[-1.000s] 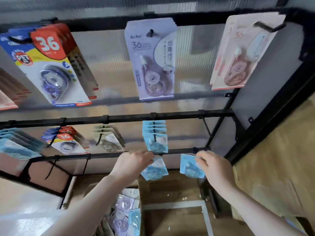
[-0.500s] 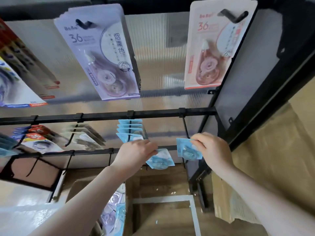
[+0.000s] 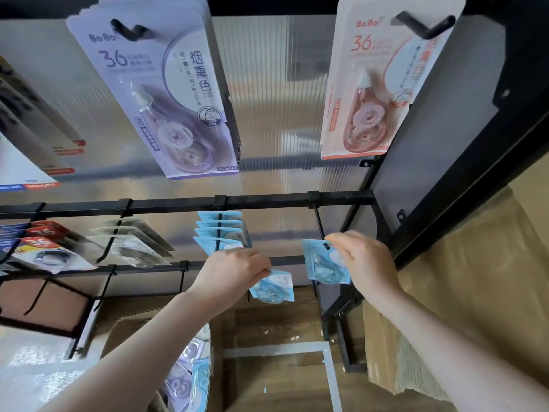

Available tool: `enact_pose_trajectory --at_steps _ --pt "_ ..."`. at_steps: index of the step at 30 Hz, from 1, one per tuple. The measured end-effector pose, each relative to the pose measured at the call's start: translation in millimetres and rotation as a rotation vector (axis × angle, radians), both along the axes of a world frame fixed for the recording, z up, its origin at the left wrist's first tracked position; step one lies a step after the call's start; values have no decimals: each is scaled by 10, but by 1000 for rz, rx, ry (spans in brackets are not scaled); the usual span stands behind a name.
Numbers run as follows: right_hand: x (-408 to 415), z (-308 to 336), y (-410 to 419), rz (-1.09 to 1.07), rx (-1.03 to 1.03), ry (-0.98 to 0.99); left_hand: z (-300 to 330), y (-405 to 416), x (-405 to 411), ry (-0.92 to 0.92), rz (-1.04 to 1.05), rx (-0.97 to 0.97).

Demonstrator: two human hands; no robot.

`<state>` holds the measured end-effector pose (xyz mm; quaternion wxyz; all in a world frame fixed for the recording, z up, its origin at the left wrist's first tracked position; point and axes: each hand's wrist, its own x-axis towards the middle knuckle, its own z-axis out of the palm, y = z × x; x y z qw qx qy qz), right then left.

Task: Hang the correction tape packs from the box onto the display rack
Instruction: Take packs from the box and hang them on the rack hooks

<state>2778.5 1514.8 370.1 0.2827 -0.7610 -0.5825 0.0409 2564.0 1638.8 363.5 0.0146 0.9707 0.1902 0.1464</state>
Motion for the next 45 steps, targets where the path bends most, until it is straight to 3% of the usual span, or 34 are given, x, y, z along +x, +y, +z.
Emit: enact_pose_trajectory --at_steps 20,30,45 --pt "203 -3 513 -96 -63 -190 -13 102 5 -37 -52 -91" --pt "93 -86 112 -153 38 -180 104 21 193 -97 -70 -178" --pt "233 -261 -643 -295 -46 -288 192 -240 699 -150 -53 -54"
